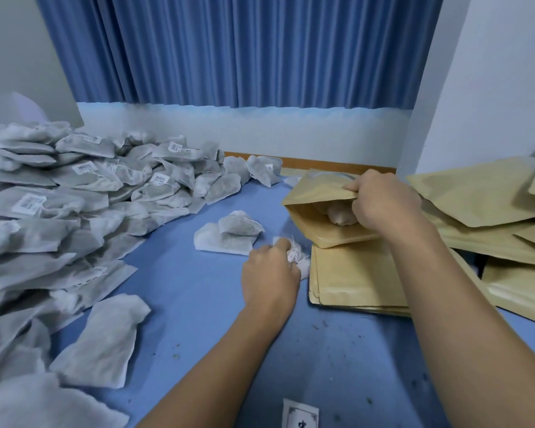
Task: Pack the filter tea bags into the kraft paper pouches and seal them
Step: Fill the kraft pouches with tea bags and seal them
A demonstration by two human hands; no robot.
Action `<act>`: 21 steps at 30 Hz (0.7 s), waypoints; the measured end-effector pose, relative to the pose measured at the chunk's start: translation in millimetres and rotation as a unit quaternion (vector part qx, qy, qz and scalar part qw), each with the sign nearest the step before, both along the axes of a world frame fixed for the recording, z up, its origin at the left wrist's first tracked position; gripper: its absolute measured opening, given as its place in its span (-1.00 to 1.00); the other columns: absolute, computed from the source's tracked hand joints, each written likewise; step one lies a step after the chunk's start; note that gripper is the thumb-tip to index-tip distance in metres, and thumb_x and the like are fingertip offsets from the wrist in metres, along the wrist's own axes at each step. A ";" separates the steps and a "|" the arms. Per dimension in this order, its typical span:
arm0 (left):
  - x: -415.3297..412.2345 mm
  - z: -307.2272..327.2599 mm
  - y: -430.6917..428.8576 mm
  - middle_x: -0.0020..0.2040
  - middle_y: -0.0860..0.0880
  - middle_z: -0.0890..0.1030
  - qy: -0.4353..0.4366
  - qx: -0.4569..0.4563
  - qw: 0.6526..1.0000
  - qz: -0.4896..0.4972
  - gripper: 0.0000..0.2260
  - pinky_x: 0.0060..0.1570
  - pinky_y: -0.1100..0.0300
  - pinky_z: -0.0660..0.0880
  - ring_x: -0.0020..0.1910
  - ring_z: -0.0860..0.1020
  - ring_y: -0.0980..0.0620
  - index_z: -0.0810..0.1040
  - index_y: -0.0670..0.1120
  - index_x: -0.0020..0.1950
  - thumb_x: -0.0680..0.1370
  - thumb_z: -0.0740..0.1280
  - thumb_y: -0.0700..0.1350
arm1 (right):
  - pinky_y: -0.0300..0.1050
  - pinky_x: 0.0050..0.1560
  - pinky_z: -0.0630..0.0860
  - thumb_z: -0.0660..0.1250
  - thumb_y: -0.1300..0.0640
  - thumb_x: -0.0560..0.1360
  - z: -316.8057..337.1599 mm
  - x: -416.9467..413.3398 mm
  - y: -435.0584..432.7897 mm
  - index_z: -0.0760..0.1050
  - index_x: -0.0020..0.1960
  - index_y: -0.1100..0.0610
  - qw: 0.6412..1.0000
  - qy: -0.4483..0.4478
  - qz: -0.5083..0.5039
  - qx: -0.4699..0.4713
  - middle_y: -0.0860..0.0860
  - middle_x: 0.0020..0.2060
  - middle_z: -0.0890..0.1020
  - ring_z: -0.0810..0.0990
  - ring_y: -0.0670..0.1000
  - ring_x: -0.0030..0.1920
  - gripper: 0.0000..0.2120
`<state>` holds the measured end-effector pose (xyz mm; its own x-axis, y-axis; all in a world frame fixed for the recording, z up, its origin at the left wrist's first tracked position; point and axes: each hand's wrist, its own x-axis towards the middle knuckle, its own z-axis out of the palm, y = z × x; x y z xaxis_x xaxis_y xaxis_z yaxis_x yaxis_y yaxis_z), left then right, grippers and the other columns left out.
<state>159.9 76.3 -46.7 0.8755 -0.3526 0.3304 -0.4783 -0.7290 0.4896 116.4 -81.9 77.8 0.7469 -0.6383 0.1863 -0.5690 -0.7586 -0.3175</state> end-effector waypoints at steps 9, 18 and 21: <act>-14.0 30.5 -32.7 -0.10 0.00 0.51 -0.276 -0.194 0.935 -0.108 -0.89 -0.19 0.17 0.38 -0.11 0.47 -0.07 0.66 -0.06 0.01 0.50 0.46 -0.15 | -0.03 0.00 0.51 0.32 0.22 0.47 0.0 1.7 -8.4 0.51 0.34 -0.03 1.000 0.007 0.013 -0.008 0.07 0.19 0.60 0.57 0.20 0.15 -0.55; 27.1 47.8 -115.7 0.14 -0.13 0.60 0.133 -0.246 0.951 -0.130 -0.76 0.06 0.21 0.40 0.14 0.53 -0.11 0.55 -0.19 0.21 0.54 0.30 -0.27 | 0.01 0.01 0.58 0.23 0.31 0.43 3.1 5.1 -11.8 0.60 0.10 0.06 0.999 0.033 0.019 -0.002 0.12 -0.01 0.60 0.56 0.22 -0.04 -0.67; 17.0 29.5 -97.3 -0.10 -0.10 0.63 0.008 -0.184 0.968 -0.169 -0.88 -0.15 0.10 0.44 -0.11 0.55 -0.11 0.58 -0.13 0.02 0.59 0.26 -0.17 | 0.00 0.01 0.56 0.22 0.31 0.42 1.6 4.9 -15.2 0.59 0.12 0.09 1.000 0.025 0.008 0.009 0.13 0.02 0.60 0.55 0.24 -0.01 -0.66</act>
